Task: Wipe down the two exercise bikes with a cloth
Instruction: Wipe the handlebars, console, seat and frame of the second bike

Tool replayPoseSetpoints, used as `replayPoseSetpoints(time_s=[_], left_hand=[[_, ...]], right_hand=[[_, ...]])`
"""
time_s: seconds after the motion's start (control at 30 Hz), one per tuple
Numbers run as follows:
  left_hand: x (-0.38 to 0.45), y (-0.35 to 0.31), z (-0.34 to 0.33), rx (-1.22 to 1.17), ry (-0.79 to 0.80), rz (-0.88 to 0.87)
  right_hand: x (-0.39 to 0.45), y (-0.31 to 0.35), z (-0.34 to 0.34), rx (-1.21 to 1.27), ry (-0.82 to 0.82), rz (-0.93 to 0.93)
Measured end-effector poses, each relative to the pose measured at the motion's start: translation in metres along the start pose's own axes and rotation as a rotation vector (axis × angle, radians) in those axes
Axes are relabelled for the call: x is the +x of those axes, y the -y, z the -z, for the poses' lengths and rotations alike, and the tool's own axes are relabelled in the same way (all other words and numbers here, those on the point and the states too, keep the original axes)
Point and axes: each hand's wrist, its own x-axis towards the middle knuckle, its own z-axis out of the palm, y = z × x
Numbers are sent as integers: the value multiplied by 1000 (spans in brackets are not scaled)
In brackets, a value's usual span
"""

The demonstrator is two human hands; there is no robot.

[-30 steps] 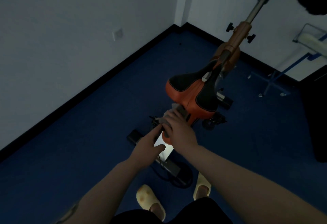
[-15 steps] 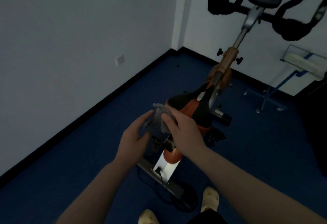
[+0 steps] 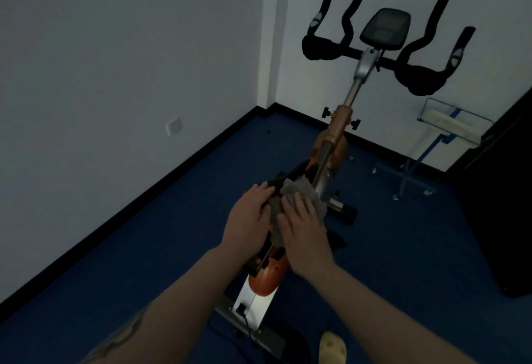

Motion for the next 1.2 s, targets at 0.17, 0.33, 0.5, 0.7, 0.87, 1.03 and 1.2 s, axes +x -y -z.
replayPoseSetpoints(time_s=[0.17, 0.33, 0.5, 0.7, 0.87, 1.03, 1.2], left_hand=[[9, 17, -12, 255, 108, -36], [8, 29, -14, 370, 145, -96], [10, 32, -11, 300, 144, -122], [19, 31, -13, 219, 108, -70], [30, 28, -19, 367, 128, -35], [24, 24, -36, 509, 16, 2], [23, 22, -38, 512, -32, 18]], right_hand=[[43, -4, 8, -35, 62, -157], [13, 5, -16, -190, 34, -167], [48, 7, 7, 24, 92, -354], [0, 6, -16, 40, 24, -289], [34, 14, -1, 188, -9, -476], [1, 12, -13, 116, 3, -381], [48, -1, 5, 257, 86, -500]])
